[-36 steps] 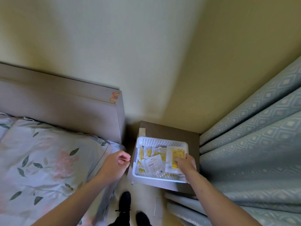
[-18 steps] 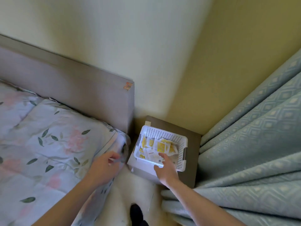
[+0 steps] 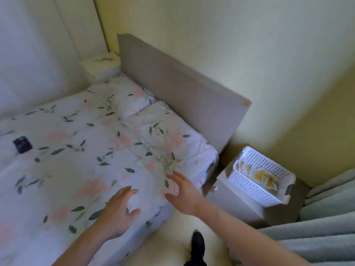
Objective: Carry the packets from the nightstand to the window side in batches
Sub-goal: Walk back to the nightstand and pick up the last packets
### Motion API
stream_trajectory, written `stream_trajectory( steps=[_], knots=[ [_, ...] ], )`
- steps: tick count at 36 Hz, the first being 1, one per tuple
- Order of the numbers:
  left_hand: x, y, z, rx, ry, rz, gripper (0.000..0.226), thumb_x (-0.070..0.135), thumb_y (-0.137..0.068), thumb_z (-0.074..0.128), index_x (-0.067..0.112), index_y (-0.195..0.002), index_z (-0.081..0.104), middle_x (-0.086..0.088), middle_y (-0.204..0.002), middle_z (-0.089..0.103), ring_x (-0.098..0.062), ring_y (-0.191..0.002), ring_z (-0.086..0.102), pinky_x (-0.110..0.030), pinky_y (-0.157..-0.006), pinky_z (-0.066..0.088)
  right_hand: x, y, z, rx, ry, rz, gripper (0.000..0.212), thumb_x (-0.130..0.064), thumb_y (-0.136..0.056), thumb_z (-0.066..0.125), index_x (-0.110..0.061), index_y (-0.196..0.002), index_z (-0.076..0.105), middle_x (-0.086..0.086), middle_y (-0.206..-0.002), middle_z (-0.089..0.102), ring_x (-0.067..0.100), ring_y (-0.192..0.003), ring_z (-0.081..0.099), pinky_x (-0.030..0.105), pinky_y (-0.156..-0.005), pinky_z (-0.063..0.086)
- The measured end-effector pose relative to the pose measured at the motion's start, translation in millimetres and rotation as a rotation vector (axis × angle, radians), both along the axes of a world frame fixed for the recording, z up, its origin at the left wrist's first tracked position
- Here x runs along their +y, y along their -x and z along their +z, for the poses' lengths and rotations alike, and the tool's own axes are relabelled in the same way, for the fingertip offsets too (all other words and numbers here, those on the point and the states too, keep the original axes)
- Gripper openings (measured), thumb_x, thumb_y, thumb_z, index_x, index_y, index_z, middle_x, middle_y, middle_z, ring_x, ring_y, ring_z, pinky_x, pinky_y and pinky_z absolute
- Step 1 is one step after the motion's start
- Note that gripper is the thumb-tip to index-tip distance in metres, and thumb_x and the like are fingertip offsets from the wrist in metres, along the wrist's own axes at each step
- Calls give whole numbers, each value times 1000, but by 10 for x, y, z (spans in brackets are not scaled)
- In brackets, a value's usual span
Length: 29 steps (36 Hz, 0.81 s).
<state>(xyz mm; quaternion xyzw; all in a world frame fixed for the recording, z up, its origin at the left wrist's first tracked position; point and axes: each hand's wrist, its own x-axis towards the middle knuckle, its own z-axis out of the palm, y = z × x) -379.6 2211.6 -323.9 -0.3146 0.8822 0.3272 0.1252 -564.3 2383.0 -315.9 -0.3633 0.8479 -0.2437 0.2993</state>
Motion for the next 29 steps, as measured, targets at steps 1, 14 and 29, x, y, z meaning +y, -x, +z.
stream_trajectory(
  steps=[1, 14, 29],
  knots=[
    [-71, -316, 4, 4, 7, 27, 61, 47, -95, 57, 35, -150, 34, 12, -163, 15, -12, -142, 34, -32, -114, 32, -138, -246, 19, -1, 2, 32, 67, -43, -92, 65, -33, -152, 38, -6, -166, 22, 18, -150, 30, 34, -122, 26],
    [-916, -3647, 524, 69, 166, 393, 65, 52, -97, 51, 42, -153, 20, 22, -164, -3, -14, -151, 13, -38, -121, 25, -1787, -3050, 488, -18, 110, 440, 69, -48, -93, 64, -38, -154, 33, -14, -166, 13, 11, -153, 18, 33, -121, 27],
    [-2512, -5989, 934, 55, 353, 464, 63, 44, -94, 60, 42, -150, 30, 15, -164, 14, -18, -148, 28, -39, -120, 28, -3772, -5401, 627, -17, 190, 528, 70, -50, -95, 61, -38, -156, 29, -12, -168, 11, 13, -154, 13, 40, -122, 27]
  ],
)
